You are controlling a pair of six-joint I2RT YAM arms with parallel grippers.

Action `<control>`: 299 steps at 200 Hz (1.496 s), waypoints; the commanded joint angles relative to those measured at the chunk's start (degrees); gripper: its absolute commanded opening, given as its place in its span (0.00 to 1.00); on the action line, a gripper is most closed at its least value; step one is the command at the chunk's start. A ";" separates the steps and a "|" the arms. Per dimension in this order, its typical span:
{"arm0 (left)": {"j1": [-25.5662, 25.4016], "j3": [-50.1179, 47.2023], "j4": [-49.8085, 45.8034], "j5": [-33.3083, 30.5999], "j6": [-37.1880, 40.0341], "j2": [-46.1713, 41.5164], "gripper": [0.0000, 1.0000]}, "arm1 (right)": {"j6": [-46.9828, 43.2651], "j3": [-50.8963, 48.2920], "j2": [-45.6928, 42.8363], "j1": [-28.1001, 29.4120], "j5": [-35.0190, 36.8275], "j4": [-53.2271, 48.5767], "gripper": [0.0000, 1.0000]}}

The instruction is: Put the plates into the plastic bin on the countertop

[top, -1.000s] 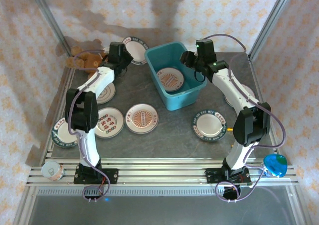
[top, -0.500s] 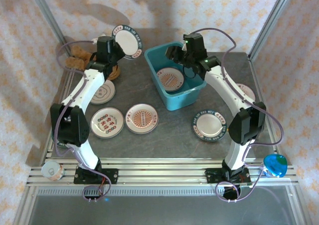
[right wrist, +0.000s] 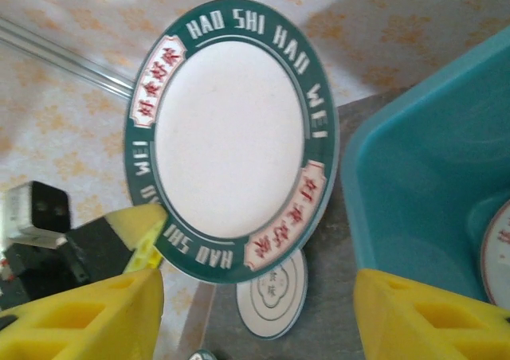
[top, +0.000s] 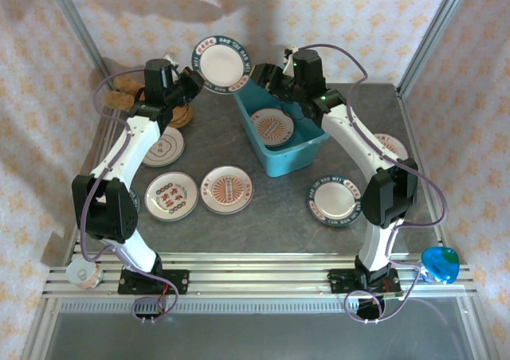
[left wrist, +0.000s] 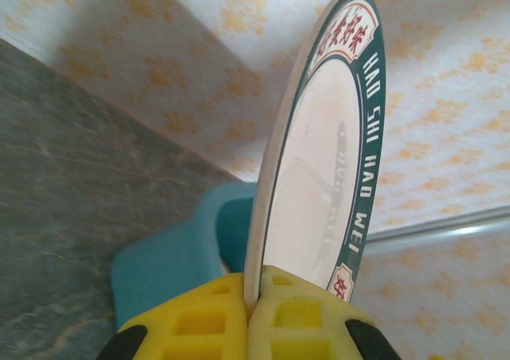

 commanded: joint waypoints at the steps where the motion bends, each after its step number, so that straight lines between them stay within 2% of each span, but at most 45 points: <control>1: -0.03 -1.22 9.20 7.61 -6.22 -0.99 0.00 | 2.70 -1.46 -0.46 0.26 -2.16 3.92 0.63; 48: -0.79 -3.78 12.71 10.85 -9.18 -2.23 0.00 | 5.80 -3.43 -0.12 0.31 -2.13 7.53 0.57; 108: -1.16 -5.35 14.00 12.14 -10.16 -3.31 0.00 | 8.15 -4.85 0.08 0.52 -0.50 8.45 0.40; 132: -1.08 -5.47 14.50 12.51 -10.72 -3.61 0.00 | 7.40 -5.02 0.05 0.95 0.85 6.83 0.41; 154: -1.07 -5.06 13.34 12.04 -10.00 -3.95 0.00 | 6.55 -6.94 -1.99 1.16 3.04 6.30 0.53; 195: -1.15 -4.59 13.94 11.73 -10.45 -3.89 0.00 | 5.32 -11.70 -7.21 1.14 6.44 5.10 0.59; 237: -1.69 -4.93 13.88 12.19 -10.46 -4.29 0.00 | 6.49 -13.38 -7.09 1.14 6.64 7.89 0.60; 266: -2.26 -5.48 14.23 12.55 -10.99 -4.46 0.00 | 7.38 -10.32 -4.30 1.14 5.88 8.95 0.59; 299: -2.55 -6.00 14.41 11.71 -11.01 -4.98 0.00 | 8.87 -10.10 -2.83 1.14 6.64 9.96 0.48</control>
